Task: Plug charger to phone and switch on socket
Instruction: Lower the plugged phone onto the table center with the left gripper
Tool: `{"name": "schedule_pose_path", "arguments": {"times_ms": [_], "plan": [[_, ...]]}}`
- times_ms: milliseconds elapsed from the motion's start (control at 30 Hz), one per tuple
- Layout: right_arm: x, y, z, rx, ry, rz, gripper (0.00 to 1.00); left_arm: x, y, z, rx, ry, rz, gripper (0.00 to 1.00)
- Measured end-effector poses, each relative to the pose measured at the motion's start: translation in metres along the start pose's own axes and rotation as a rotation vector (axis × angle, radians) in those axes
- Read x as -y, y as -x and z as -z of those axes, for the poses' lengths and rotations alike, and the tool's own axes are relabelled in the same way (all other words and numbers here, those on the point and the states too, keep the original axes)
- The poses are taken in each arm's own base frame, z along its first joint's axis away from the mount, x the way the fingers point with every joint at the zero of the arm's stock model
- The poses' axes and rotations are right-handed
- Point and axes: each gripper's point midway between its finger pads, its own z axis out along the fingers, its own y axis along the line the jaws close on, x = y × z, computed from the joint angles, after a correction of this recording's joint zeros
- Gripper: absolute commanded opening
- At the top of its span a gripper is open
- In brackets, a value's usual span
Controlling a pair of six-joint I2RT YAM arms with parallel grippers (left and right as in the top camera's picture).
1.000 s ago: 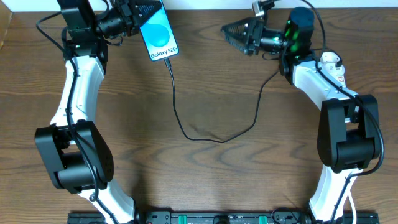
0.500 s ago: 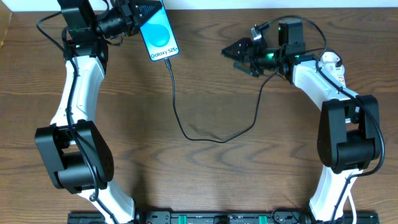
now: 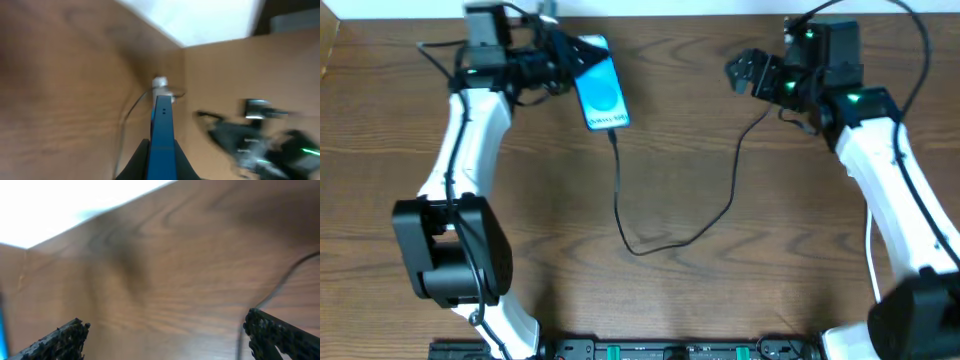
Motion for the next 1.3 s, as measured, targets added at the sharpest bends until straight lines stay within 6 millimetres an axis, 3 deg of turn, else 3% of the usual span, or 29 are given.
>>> {"name": "schedule_pose_path", "arguments": {"times_ms": [167, 300, 533, 733, 967, 1300], "plan": [[0.005, 0.019, 0.028, 0.101, -0.081, 0.037, 0.99, -0.016, -0.037, -0.035, -0.075, 0.153, -0.051, 0.07], [0.012, 0.017, 0.03, 0.099, -0.122, 0.041, 0.99, -0.024, -0.052, -0.054, -0.112, 0.203, -0.099, 0.07], [0.016, 0.017, 0.03, 0.103, -0.145, 0.053, 0.99, -0.077, -0.083, -0.101, -0.224, 0.291, -0.061, 0.07], [0.017, 0.017, 0.031, 0.101, -0.148, 0.057, 0.99, -0.12, -0.126, -0.139, -0.351, 0.346, -0.005, 0.07], [0.017, 0.016, 0.031, 0.097, -0.151, 0.061, 0.99, -0.146, -0.157, -0.16, -0.429, 0.378, 0.022, 0.07], [0.018, 0.016, 0.031, 0.098, -0.154, 0.063, 0.99, -0.147, -0.161, -0.164, -0.434, 0.384, 0.009, 0.11]]}}
